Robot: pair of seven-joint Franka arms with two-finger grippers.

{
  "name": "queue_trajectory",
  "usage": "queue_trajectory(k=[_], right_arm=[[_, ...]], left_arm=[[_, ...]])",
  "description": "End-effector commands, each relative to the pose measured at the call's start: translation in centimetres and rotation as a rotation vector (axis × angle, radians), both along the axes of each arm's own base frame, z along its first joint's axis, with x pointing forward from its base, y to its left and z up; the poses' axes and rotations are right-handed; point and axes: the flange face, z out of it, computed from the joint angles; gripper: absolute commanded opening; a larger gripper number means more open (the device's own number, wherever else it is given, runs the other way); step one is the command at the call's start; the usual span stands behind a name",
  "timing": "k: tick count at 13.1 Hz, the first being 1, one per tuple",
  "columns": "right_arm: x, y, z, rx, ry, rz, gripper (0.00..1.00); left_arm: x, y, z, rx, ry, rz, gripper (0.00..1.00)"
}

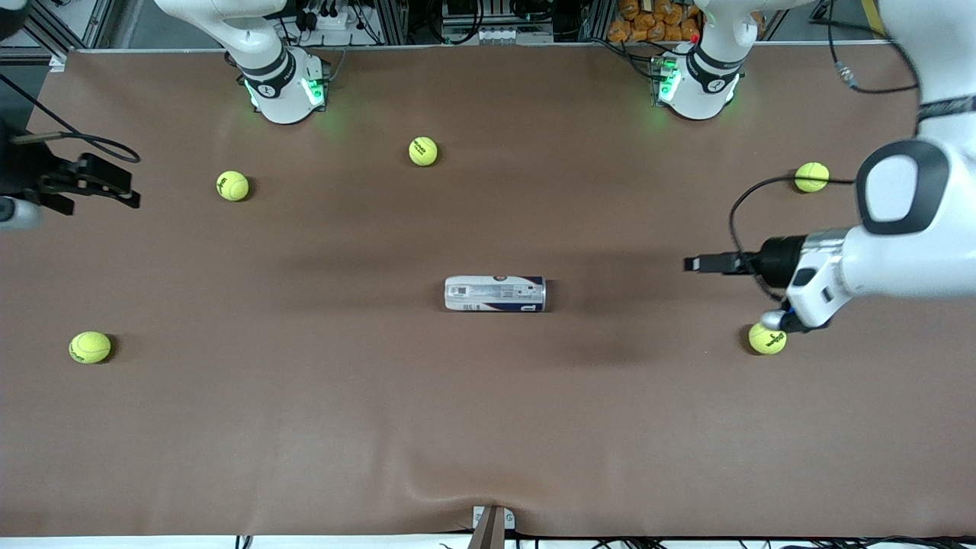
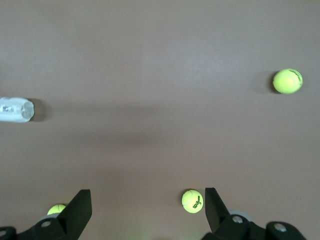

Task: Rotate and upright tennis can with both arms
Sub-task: 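Reach the left gripper toward the bottom end of the lying can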

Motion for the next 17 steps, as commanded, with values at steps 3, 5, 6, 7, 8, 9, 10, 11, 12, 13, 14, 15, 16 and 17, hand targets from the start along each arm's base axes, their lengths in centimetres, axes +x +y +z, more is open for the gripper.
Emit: queue_trajectory(k=[3, 5, 6, 7, 8, 9, 10, 11, 12, 13, 14, 15, 16, 17], right_arm=[[-2.8, -2.7, 2.1, -0.006, -0.003, -0.077, 1.0], [-2.8, -3.0, 2.0, -0.014, 0.0, -0.098, 1.0], [-2.8, -2.9, 2.0, -0.019, 0.003, -0.14, 1.0], [-2.7, -2.9, 1.9, -0.02, 0.006, -0.158, 1.0], [-2.7, -3.2, 2.0, -0.029, 0.002, -0.159, 1.0], [-2.6, -3.2, 1.7, -0.044, 0.007, -0.157, 1.0], [-2.6, -3.3, 1.6, -0.049, 0.01, -0.157, 1.0], [-2.5, -3.3, 1.5, -0.049, 0.012, -0.157, 1.0], [-2.4, -3.0, 1.4, -0.049, 0.013, -0.151, 1.0], [-2.4, -2.8, 1.2, -0.051, 0.016, -0.146, 1.0], [-2.3, -2.7, 1.2, -0.053, 0.016, -0.143, 1.0], [-2.2, -2.4, 1.0, -0.059, 0.019, -0.138, 1.0], [-2.0, -2.0, 0.8, -0.065, 0.023, -0.13, 1.0], [-2.0, -1.9, 0.8, -0.067, 0.021, -0.129, 1.0]], left_arm=[[1.2, -5.0, -6.6, -0.178, -0.006, -0.016, 1.0], [1.3, -5.4, -9.6, -0.212, -0.008, -0.02, 1.0], [1.3, -5.4, -11.5, -0.242, -0.009, -0.007, 1.0], [1.3, -5.6, -13.8, -0.285, -0.017, 0.003, 1.0], [1.1, -5.9, -15.6, -0.335, -0.022, 0.021, 1.0], [0.6, -6.8, -17.4, -0.39, -0.031, 0.026, 1.0], [0.1, -7.3, -18.9, -0.438, -0.051, 0.035, 1.0], [-0.5, -8.2, -20.1, -0.477, -0.081, 0.031, 1.0], [-1.1, -9.5, -21.4, -0.503, -0.104, 0.042, 1.0], [-1.5, -10.4, -22.0, -0.523, -0.111, 0.065, 1.0], [-2.1, -11.7, -22.8, -0.538, -0.097, 0.085, 1.0], [-2.5, -12.7, -23.2, -0.552, -0.098, 0.098, 1.0], [-2.9, -13.7, -23.5, -0.552, -0.098, 0.102, 1.0], [-3.3, -14.6, -24.2, -0.549, -0.088, 0.095, 1.0]])
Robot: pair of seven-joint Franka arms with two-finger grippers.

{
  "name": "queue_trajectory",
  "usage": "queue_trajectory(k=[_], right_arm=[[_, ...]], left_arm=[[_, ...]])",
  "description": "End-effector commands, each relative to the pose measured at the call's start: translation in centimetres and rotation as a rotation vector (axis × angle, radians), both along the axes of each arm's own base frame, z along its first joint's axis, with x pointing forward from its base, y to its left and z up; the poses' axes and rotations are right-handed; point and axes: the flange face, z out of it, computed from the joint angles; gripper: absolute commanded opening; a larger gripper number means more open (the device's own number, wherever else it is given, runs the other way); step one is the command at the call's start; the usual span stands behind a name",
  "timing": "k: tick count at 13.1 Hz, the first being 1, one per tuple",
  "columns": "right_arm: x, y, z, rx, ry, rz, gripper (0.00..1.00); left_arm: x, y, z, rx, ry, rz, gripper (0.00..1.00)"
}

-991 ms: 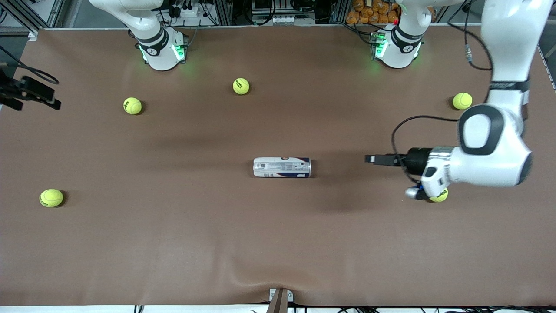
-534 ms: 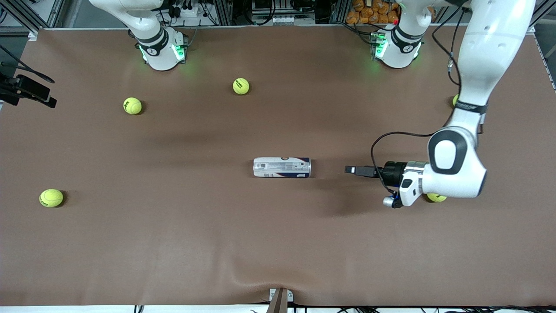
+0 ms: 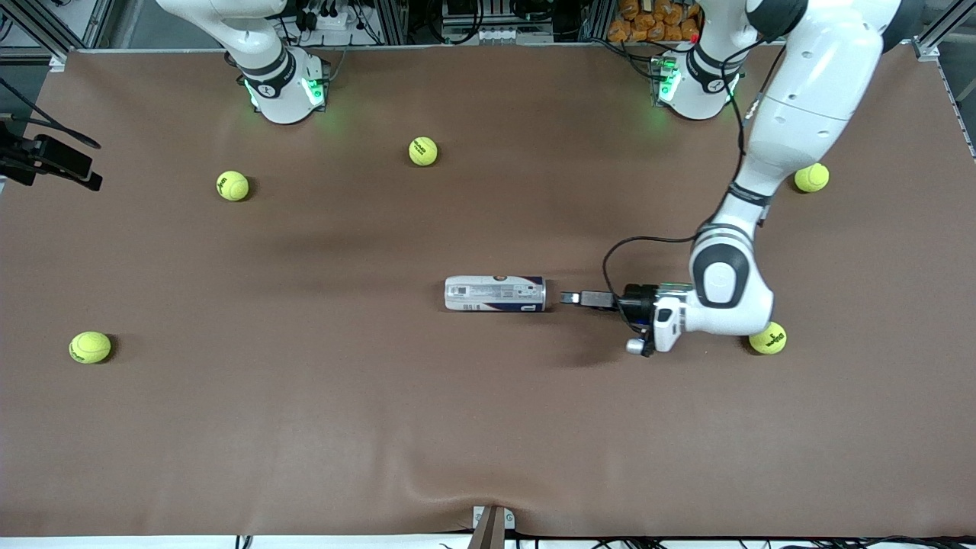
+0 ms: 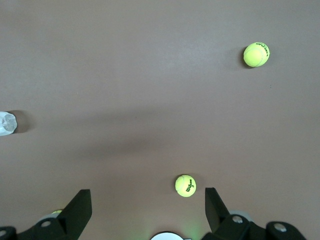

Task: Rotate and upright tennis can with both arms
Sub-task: 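Reach the left gripper toward the bottom end of the lying can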

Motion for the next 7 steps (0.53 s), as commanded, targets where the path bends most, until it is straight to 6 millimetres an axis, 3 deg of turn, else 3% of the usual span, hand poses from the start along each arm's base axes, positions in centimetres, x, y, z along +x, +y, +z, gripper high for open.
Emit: queue_trajectory(k=[1, 3, 7], right_arm=[[-0.1, 0.5, -0.2, -0.019, 0.001, -0.008, 1.0], [0.1, 0.6, -0.2, -0.02, -0.008, -0.008, 1.0], [0.5, 1.2, -0.4, -0.022, -0.019, 0.003, 1.0]], left_arm=[[-1.0, -1.9, -0.6, -0.006, -0.004, 0.008, 1.0], [-1.1, -1.7, -1.0, -0.005, -0.002, 0.009, 1.0], [-2.1, -1.9, -5.0, -0.055, -0.041, 0.021, 0.99]])
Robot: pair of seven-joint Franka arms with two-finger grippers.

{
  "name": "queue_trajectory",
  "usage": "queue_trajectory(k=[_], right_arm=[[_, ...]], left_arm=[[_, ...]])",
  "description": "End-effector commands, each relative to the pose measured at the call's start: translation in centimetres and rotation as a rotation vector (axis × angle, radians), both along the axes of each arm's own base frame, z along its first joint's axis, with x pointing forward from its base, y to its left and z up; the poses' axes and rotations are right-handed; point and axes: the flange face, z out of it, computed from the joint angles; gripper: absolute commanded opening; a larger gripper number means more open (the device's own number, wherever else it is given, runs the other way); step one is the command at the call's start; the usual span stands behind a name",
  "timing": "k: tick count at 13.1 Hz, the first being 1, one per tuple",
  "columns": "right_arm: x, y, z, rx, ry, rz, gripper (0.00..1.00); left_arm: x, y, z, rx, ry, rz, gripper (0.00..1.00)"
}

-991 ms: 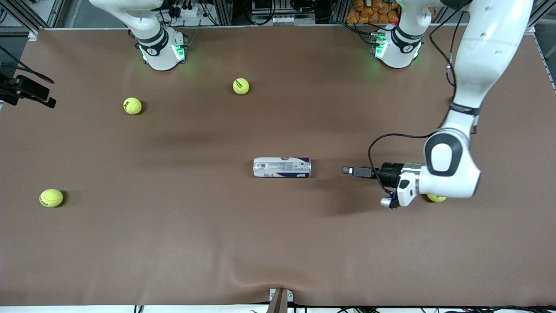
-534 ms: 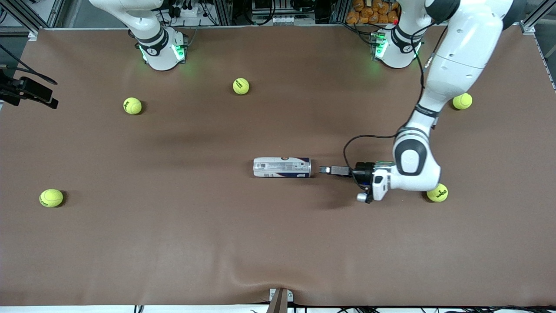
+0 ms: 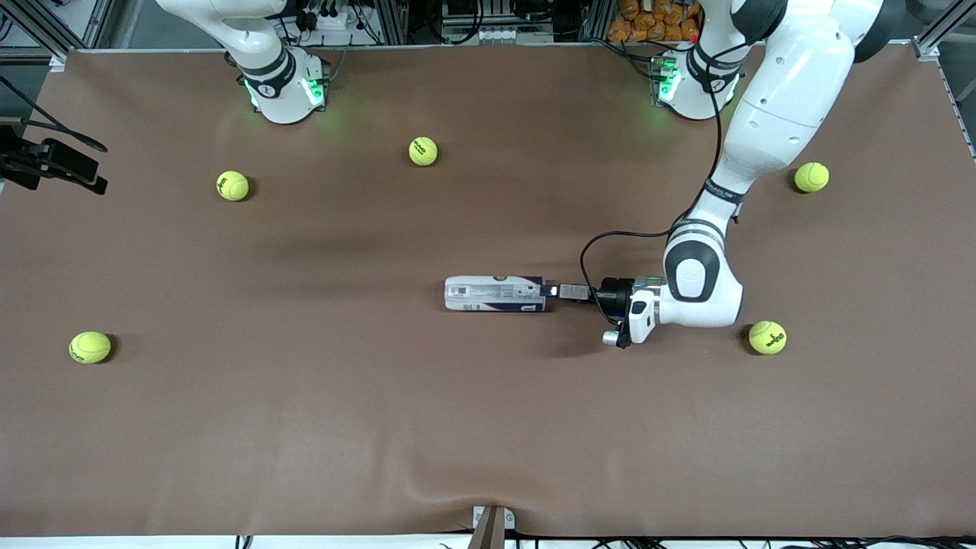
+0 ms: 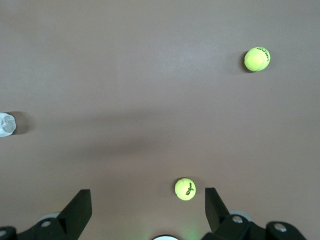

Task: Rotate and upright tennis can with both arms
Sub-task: 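Close the left gripper on the bottom end of the can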

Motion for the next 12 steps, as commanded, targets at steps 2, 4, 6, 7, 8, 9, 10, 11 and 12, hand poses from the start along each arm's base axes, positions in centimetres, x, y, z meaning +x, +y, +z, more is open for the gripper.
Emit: queue_trajectory(k=[2, 4, 6, 7, 8, 9, 10, 11, 12], right_arm=[[0.5, 0.9, -0.7, -0.015, -0.008, -0.002, 1.0], [0.7, 2.2, -0.4, -0.017, -0.021, 0.023, 1.0], [0.7, 2.3, -0.6, -0.017, -0.021, 0.024, 1.0], [0.6, 2.3, -0.7, -0.017, -0.015, 0.024, 1.0], [0.6, 2.3, -0.8, -0.015, -0.012, 0.024, 1.0], [0.6, 2.2, -0.8, -0.017, -0.012, 0.023, 1.0], [0.6, 2.2, -0.7, -0.015, -0.015, 0.023, 1.0], [0.6, 2.2, -0.7, -0.017, -0.015, 0.023, 1.0], [0.7, 2.2, -0.7, -0.015, -0.016, 0.023, 1.0]], left_arm=[[-0.6, -0.7, -1.9, -0.035, -0.036, 0.013, 0.84], [-0.5, -1.1, -1.3, -0.038, -0.04, 0.012, 0.63], [-0.9, -2.2, -1.2, -0.053, -0.031, 0.02, 0.63], [-0.9, -2.3, -1.2, -0.059, -0.026, 0.028, 0.58], [-0.9, -2.3, -1.2, -0.063, -0.024, 0.035, 0.44], [-0.8, -2.4, -1.1, -0.065, -0.026, 0.034, 0.24], [-0.8, -2.4, -1.0, -0.065, -0.028, 0.035, 0.11], [-0.8, -3.0, -0.8, -0.066, -0.031, 0.027, 0.04], [0.0, -3.4, 0.2, -0.072, -0.047, 0.027, 0.0]])
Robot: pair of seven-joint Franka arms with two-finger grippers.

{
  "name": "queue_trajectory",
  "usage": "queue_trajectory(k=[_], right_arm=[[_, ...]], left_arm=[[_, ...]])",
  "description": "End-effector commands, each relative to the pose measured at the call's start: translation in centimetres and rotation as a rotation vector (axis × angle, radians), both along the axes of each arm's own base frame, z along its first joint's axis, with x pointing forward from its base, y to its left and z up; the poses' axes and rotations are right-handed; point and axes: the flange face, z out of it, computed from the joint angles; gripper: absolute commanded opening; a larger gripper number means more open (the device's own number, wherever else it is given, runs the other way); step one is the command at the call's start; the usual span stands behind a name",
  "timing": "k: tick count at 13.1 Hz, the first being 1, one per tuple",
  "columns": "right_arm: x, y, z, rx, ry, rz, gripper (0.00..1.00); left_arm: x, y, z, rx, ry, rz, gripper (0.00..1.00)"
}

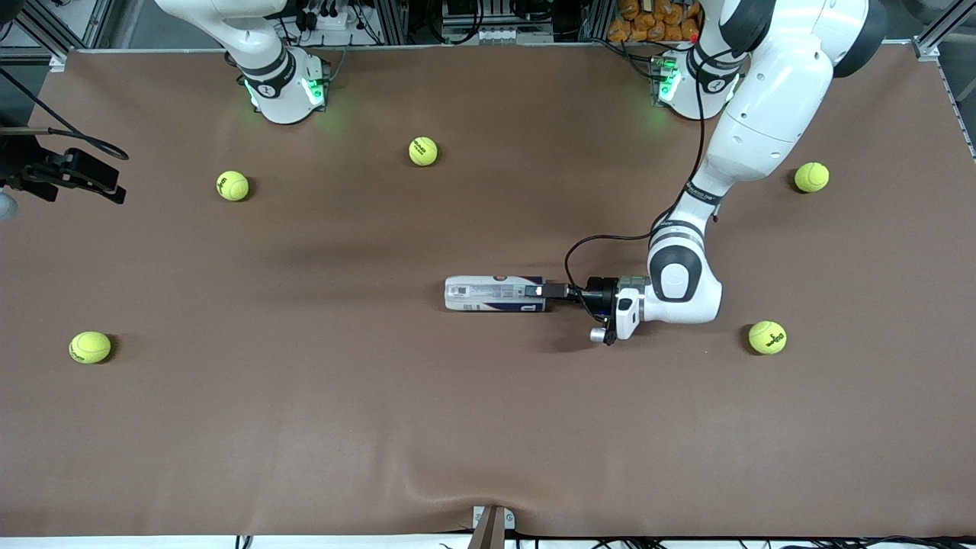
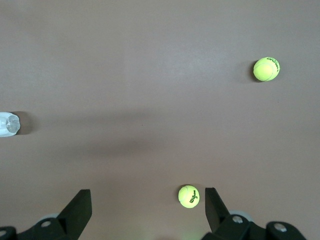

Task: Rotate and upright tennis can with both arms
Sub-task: 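Close the left gripper on the bottom end of the can, then lift the can with the left gripper and rotate it upright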

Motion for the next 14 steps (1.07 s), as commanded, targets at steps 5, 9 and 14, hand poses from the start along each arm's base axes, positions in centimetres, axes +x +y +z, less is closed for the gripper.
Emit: queue_trajectory(k=[5, 9, 14], right_arm=[[0.0, -0.2, -0.4, -0.014, 0.004, -0.02, 1.0], [-0.1, -0.1, -0.3, -0.012, 0.004, -0.019, 1.0], [0.0, 0.0, -0.4, -0.012, 0.007, -0.017, 1.0]], left_arm=[[1.9, -7.3, 7.6, 0.114, 0.004, -0.008, 0.0], [2.7, -14.9, 15.9, 0.452, 0.054, -0.049, 0.0], [0.0, -19.7, 25.0, 0.77, -0.031, 0.036, 0.0]])
